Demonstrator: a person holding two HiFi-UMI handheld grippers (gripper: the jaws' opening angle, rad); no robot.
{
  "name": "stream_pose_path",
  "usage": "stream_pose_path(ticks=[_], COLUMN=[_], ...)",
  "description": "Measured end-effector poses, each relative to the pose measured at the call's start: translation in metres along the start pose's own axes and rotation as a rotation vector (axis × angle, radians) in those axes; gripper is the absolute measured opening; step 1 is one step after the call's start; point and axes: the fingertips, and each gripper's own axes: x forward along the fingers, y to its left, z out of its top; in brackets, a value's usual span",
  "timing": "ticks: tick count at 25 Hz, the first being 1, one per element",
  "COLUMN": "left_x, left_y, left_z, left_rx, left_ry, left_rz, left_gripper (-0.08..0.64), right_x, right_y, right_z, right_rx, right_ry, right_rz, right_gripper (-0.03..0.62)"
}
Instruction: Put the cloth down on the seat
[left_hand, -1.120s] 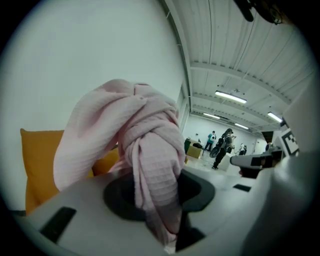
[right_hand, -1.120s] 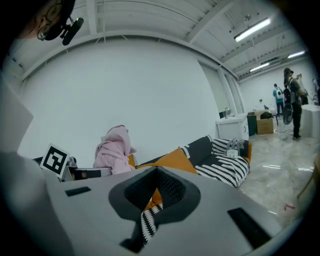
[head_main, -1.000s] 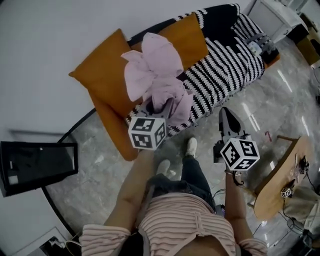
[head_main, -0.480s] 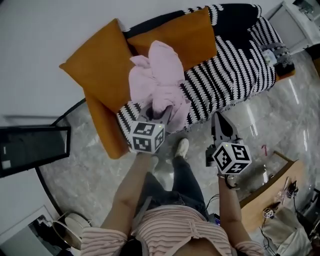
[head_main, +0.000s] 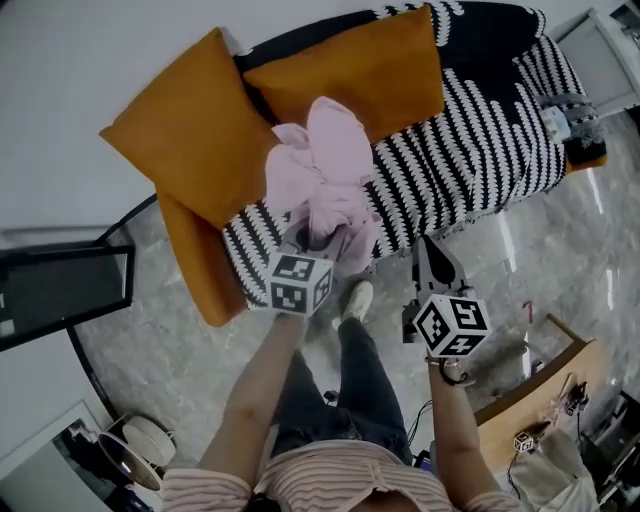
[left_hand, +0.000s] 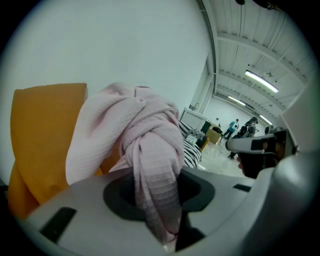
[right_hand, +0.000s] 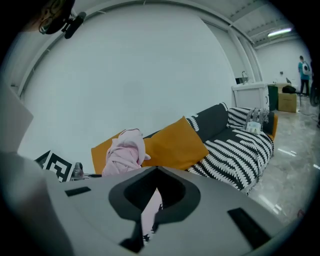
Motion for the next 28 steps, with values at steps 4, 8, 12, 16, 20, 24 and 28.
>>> stream_pose_path(ticks=[4,8,12,16,20,24,28], left_x=[0.023,0.047,0.065,0.082,0.102,0.119,0.135], left_y=[0.000,0.004,0.001,0.000,-0.002,-0.004,-0.004], left_z=[-0.009,-0.021,-0.036,-0.047,-0.051,-0.061,-0.071], left_rx=[-0.003,-0.026,-0.031,-0.001,0.008,0.011,0.013], left_ry=[0.022,0.044,0.070,0.102,0.120,0.140,0.172], left_rz=[-0.002,0.003,-0.008,-0.015,-0.025,-0.025,-0.022], left_gripper=[0.143,0.142,0.142,0.143,0.143,0.143,0.143], right_x=[0.013,0.024,0.028,0.032,0.038,0.041,0.044], right_y=[-0.010,-0.018,-0.027,-0.038,-0.050,-0.057,-0.066], right_z=[-0.009,-0.024,-0.039,-0.050,-0.056,-0.064,-0.071], right_rx=[-0.004,0.002,0.009,0.026,0.031,0.041,0.037], right_ry=[0.023,0.042,0.059,0.069,0.074,0.082,0.093], right_rz=[-0.005,-0.009,-0.021,-0.035,-0.046,-0.054,-0.072], right_gripper=[0.006,0.006,0.006,0.006,0.006,0.006,0.006])
